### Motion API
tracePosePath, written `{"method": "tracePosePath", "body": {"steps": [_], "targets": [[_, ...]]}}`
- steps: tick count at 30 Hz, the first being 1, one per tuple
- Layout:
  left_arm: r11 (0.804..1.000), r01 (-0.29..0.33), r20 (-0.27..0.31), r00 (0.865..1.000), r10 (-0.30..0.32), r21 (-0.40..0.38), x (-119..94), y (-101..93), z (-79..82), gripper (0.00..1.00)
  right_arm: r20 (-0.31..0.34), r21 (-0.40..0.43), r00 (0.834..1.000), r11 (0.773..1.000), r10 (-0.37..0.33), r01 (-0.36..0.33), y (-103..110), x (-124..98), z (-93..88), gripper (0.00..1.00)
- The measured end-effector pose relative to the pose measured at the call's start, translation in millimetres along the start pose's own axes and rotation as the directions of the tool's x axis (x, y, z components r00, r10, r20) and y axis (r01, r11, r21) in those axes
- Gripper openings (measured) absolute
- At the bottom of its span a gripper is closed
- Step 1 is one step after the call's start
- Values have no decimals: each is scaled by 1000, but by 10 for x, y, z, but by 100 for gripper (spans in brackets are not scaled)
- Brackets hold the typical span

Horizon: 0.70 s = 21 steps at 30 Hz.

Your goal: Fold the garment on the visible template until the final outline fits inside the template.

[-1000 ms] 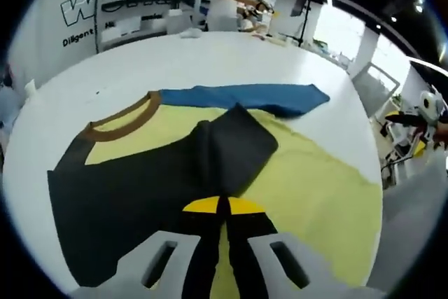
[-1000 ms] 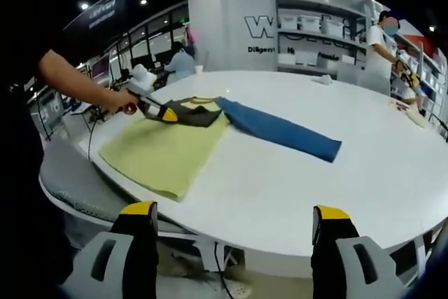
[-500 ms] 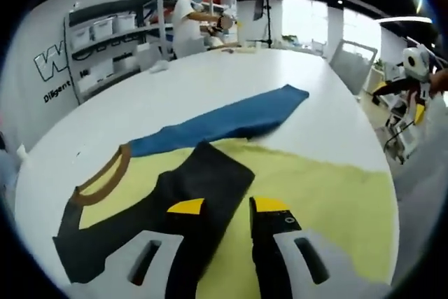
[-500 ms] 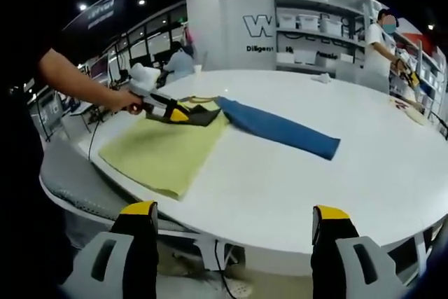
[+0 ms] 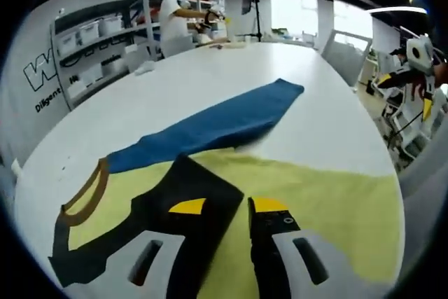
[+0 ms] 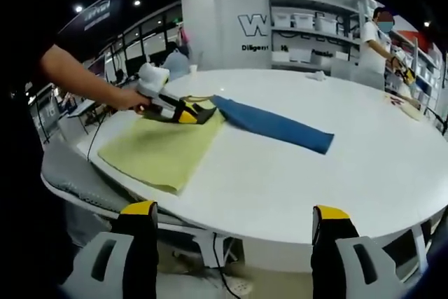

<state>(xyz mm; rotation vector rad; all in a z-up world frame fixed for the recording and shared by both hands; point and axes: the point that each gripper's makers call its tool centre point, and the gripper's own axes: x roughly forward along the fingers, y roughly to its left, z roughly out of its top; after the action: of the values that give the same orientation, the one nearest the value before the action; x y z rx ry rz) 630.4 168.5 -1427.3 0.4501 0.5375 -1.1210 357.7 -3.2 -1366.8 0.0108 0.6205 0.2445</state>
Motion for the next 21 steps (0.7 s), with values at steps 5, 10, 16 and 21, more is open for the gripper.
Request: {"method": "tracePosePath", "body": {"steps": [5,10,16,21], "targets": [[1000,1,-21,1000,-1,14,63,-12,-35,25,-1,8,1000,1000,-6,6,-15,-19,-17,90],[1000,-10,-46,999,11,15,104,18,-65,18,-6,5,1000,1000,-8,8,-23,-26,-35,90],[1000,-7,-16,1000,8,30,57,-35,42,7,-5,3,1000,1000,-6,6,-26,-14,-18,90],[998,43,4,999,-43,41,23,-135,77,7,-4,-3,1000,1000,-1,1,0,11,4,89]]}}
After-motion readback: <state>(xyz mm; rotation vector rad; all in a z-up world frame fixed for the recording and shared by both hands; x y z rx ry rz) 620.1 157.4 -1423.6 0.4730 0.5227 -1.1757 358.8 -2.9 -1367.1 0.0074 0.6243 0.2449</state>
